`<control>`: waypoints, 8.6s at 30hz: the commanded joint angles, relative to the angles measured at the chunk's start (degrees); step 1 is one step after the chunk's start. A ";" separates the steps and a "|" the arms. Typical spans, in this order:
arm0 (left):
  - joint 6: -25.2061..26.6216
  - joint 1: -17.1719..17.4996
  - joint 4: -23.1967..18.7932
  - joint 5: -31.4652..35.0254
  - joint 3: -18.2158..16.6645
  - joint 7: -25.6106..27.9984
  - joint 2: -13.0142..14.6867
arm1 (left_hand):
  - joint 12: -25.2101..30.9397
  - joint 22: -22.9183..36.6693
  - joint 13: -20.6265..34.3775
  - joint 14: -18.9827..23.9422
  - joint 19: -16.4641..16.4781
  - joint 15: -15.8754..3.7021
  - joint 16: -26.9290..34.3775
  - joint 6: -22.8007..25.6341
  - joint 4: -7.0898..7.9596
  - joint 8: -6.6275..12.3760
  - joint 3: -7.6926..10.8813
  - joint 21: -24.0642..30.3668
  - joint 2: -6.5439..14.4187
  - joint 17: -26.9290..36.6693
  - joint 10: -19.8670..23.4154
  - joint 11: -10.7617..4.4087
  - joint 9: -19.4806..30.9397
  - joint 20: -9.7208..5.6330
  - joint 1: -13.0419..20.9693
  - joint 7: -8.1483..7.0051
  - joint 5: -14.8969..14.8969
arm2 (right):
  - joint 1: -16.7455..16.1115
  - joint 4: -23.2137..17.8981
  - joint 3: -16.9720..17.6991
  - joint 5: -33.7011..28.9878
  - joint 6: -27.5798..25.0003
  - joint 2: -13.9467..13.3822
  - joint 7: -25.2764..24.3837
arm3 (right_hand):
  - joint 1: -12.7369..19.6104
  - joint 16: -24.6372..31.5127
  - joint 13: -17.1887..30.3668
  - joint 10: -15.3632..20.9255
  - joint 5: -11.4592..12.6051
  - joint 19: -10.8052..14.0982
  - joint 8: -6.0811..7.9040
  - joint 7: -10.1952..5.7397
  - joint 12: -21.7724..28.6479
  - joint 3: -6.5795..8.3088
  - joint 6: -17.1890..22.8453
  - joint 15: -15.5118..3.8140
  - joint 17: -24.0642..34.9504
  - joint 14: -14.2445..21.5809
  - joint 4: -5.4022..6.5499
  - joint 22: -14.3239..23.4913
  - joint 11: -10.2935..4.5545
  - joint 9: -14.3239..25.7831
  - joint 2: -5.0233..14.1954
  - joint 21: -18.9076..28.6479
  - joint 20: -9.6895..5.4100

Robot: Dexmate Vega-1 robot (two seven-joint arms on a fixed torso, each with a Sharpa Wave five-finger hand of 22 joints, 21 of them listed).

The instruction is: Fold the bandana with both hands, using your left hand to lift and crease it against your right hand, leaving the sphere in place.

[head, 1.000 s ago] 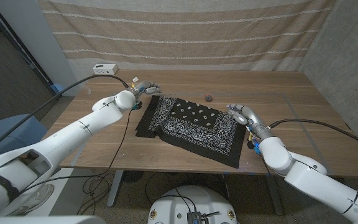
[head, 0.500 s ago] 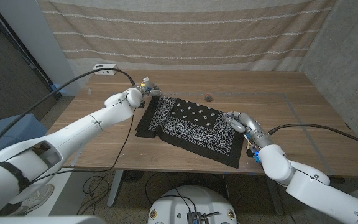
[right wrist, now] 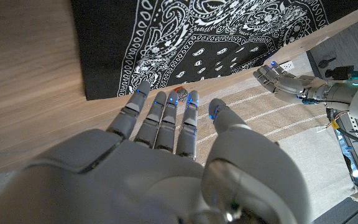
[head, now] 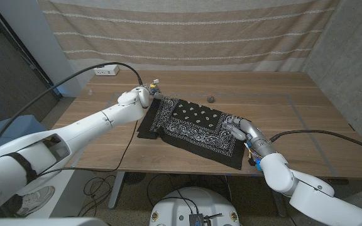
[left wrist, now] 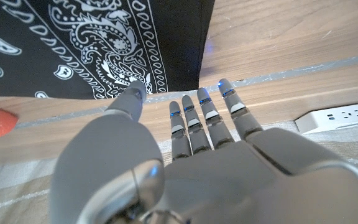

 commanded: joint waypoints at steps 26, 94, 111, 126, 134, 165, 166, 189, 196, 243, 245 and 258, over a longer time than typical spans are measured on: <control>7.93 -10.25 15.58 24.47 21.11 -13.03 -10.03 | 1.76 0.35 0.63 5.18 -1.01 -3.78 2.10 7.01 1.44 0.68 -4.53 0.03 0.51 1.15 9.21 -2.94 0.49 -0.45 3.75 -2.07 -0.17 | -5.21 -0.28 0.40 -3.06 3.06 0.97 -1.85 | -0.13 4.06 0.19 11.79 -0.45 6.23 0.91 1.07 2.70 1.39 10.79 0.54 0.78 11.55 1.97 0.36 2.19 0.28 -0.76 2.19 1.47; -26.24 1.11 -15.35 56.37 2.65 -11.41 -4.00 | 18.35 1.82 14.06 21.20 0.35 -10.49 10.22 35.91 1.10 5.02 -9.91 4.78 8.40 8.96 33.91 -6.31 1.94 -4.45 18.63 0.11 0.08 | -2.91 12.06 -4.07 -4.53 8.71 0.18 -0.50 | -5.92 4.61 -0.19 30.59 -1.29 10.89 1.26 3.78 4.76 0.39 33.67 -3.60 0.70 21.53 3.46 0.68 3.66 -0.02 -1.58 3.72 -0.11; -37.73 -4.11 -7.23 56.21 3.06 -10.28 -15.08 | 19.55 2.12 15.35 21.50 0.13 -10.51 10.23 36.62 1.15 4.86 -10.22 5.56 8.24 9.69 34.09 -6.08 1.99 -4.69 19.23 0.80 0.46 | -3.95 14.86 -3.11 -4.51 12.89 0.21 -1.34 | -5.02 4.23 -0.21 31.77 -1.32 10.98 1.01 3.81 4.69 0.61 35.01 -3.85 0.60 21.41 2.07 0.67 3.52 -0.01 -1.72 3.69 -0.17; -46.32 -9.53 -0.58 48.50 7.69 -8.97 -20.87 | 20.37 2.32 16.28 21.67 0.01 -10.24 9.75 36.77 1.43 4.54 -10.40 6.26 8.08 9.84 34.08 -6.06 2.02 -4.74 19.10 0.83 0.71 | -4.51 16.92 -1.98 -3.51 15.14 0.75 -1.67 | -4.73 4.10 -0.21 32.01 -1.40 10.93 0.54 3.80 4.38 0.48 35.27 -3.86 0.81 21.15 1.46 0.66 3.55 0.00 -1.61 3.63 -0.18; -50.35 -11.61 1.78 45.22 10.19 -9.91 -22.44 | 20.56 2.39 16.62 21.75 -0.07 -10.22 9.54 36.77 1.54 4.40 -10.43 6.53 8.07 9.88 33.83 -6.07 2.03 -4.72 19.02 0.69 0.78 | -4.21 17.97 -1.90 -3.43 16.36 1.24 -1.59 | -4.69 4.01 -0.21 31.96 -1.43 10.93 0.33 3.80 4.19 0.42 35.33 -3.90 0.89 21.01 1.29 0.66 3.52 0.01 -1.56 3.61 -0.22; -55.27 -13.49 14.65 37.04 16.55 -6.18 -27.94 | 7.25 2.20 9.48 16.26 -3.62 -8.86 3.81 17.11 4.56 -2.87 -10.28 8.86 7.73 7.56 18.54 -4.13 0.52 -3.71 11.76 -2.35 0.72 | -6.20 17.29 -0.36 -3.00 16.98 1.27 -2.25 | -4.44 3.63 -0.17 31.51 -1.46 10.73 -0.93 3.78 3.17 0.11 34.97 -3.60 1.32 20.32 0.48 0.65 3.84 0.05 -1.39 3.43 -0.07; -55.61 -13.64 14.89 36.25 16.71 -7.31 -28.08 | 5.51 2.08 8.59 14.91 -4.16 -8.26 3.10 13.54 5.10 -3.12 -10.50 8.97 7.69 7.37 16.60 -3.69 0.44 -3.19 10.37 -3.18 0.66 | -6.23 17.24 -0.33 -2.99 16.99 1.21 -2.17 | -4.45 3.63 -0.17 31.44 -1.46 10.74 -0.96 3.81 3.12 0.10 34.97 -3.53 1.34 20.31 0.48 0.65 3.87 0.05 -1.38 3.43 -0.07; -41.89 -10.63 -0.49 40.20 12.50 -21.41 -19.00 | -0.38 0.13 3.23 2.40 -10.09 -2.13 -1.88 6.57 7.55 1.46 -15.16 7.05 2.52 0.85 8.92 -0.13 0.66 -0.29 -4.99 -2.54 0.60 | -7.10 16.72 1.17 -2.37 19.29 0.93 -2.63 | -2.97 3.34 -0.07 29.55 -1.22 10.65 -2.61 3.78 1.60 0.72 32.81 -2.72 1.64 20.02 -0.97 0.65 4.52 0.13 -0.85 3.28 0.14; -40.22 -10.11 -3.48 44.33 11.76 -26.51 -16.72 | 0.05 0.06 3.52 2.20 -10.31 -2.61 -2.22 11.42 4.20 2.62 -14.35 6.65 1.04 0.31 10.37 -1.55 0.91 -0.40 -1.54 -3.19 1.35 | -8.05 15.37 2.35 -3.75 22.11 1.77 -5.17 | 2.18 3.36 0.08 27.03 -0.82 10.64 -3.68 2.50 -0.06 3.33 29.39 -2.39 2.12 19.62 -3.74 0.70 3.03 0.26 -0.24 3.25 0.59; -51.90 2.25 -6.97 62.73 3.97 -0.02 -0.90 | -2.73 0.29 6.95 -5.63 -11.00 -4.85 -2.48 12.23 1.98 4.23 -16.59 5.15 -1.77 0.67 2.03 -5.75 2.25 -2.36 10.61 -10.24 2.92 | -7.80 15.11 4.32 -9.71 24.77 7.61 -6.34 | 4.56 5.88 0.80 23.20 -1.32 9.64 -3.16 0.54 -1.86 0.63 24.83 -1.84 5.33 20.64 -3.33 0.85 1.96 0.18 -2.53 2.98 2.07; -52.12 2.34 -4.62 63.05 4.09 6.72 -0.63 | -2.42 0.30 7.03 -5.06 -10.46 -5.08 -2.23 12.98 2.09 4.51 -16.85 5.35 -1.89 0.66 2.61 -5.96 2.22 -2.52 10.51 -10.41 2.95 | -7.88 15.08 4.38 -9.56 24.95 7.63 -6.23 | 4.48 5.86 0.80 23.21 -1.32 9.65 -3.03 0.54 -1.84 0.56 25.22 -1.87 5.37 20.56 -3.23 0.85 2.01 0.18 -2.48 2.98 2.05; -51.21 2.94 0.52 59.92 4.03 22.98 -1.30 | -2.05 0.31 7.62 -2.77 -8.81 -5.30 -1.83 5.62 3.63 1.30 -19.48 5.86 -3.94 0.94 2.52 -5.72 1.81 -2.53 6.76 -10.42 4.30 | -7.52 14.63 4.14 -9.65 23.63 7.41 -4.82 | 4.62 5.81 0.82 23.35 -1.26 9.64 -2.95 1.08 -1.72 0.50 25.72 -1.81 5.35 20.58 -3.27 0.84 2.18 0.18 -2.48 2.99 1.82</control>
